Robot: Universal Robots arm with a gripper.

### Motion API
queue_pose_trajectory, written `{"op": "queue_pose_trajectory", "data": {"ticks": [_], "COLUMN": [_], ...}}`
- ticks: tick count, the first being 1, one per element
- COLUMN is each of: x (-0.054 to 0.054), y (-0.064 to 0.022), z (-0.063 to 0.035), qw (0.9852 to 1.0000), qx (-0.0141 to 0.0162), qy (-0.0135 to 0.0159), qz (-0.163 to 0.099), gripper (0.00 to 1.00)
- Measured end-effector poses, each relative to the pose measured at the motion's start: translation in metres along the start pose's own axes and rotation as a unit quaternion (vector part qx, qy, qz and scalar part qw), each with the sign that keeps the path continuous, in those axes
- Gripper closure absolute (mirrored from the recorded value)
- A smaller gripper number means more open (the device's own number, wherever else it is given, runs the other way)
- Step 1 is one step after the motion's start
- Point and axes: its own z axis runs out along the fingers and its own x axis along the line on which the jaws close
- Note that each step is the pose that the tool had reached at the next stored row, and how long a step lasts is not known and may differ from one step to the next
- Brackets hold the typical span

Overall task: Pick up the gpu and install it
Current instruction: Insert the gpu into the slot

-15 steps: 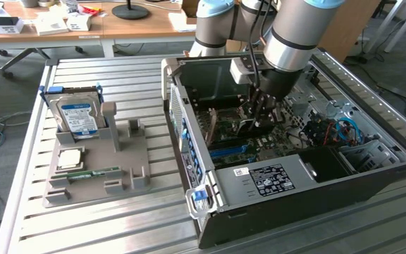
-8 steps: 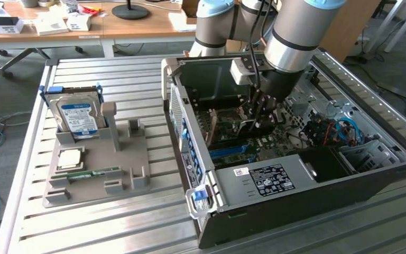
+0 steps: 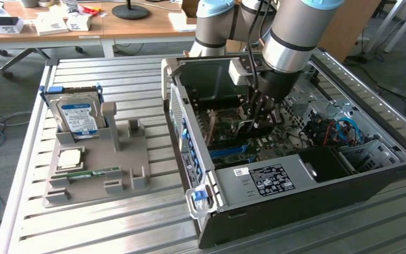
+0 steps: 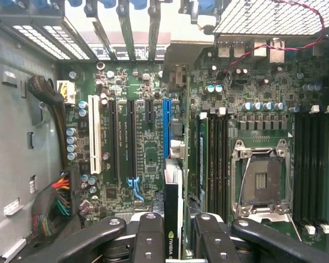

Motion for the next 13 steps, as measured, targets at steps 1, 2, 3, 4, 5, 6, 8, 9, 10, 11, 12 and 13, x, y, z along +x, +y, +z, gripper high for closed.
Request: {"op": "queue_pose_trajectory", "data": {"ticks": [1, 2, 3, 4, 5, 6, 8, 9, 10, 11, 12, 13], "x": [0.0001, 0.0002, 0.0002, 0.0003, 0.0004, 0.0005, 0.0006, 0.0007, 0.0007, 0.0008, 0.0008, 0.0008], "y": [0.0004, 0.0005, 0.0005, 0.0006, 0.0007, 0.0008, 0.0008, 0.0009, 0.0009, 0.0009, 0.0009, 0.0010], "z": [0.0008, 0.0018, 0.0029, 0.0040, 0.0051, 0.0061, 0.0082, 0.0090, 0.0098, 0.0101, 0.0101, 0.0101], "qw": [1.0000, 1.0000, 1.0000, 1.0000, 1.0000, 1.0000, 1.0000, 1.0000, 1.0000, 1.0000, 1.0000, 1.0000], "qx": [0.0000, 0.0000, 0.0000, -0.0001, 0.0000, -0.0001, 0.0000, 0.0000, 0.0000, 0.0000, -0.0001, -0.0001], "qy": [0.0001, 0.0001, 0.0001, 0.0001, 0.0001, 0.0001, 0.0001, 0.0001, 0.0001, 0.0001, 0.0001, 0.0002], "qz": [0.000, 0.000, 0.000, 0.000, 0.000, 0.000, 0.000, 0.000, 0.000, 0.000, 0.000, 0.000], "gripper": [0.74, 0.74, 0.74, 0.74, 0.74, 0.74, 0.74, 0.74, 0.74, 0.74, 0.74, 0.74]}}
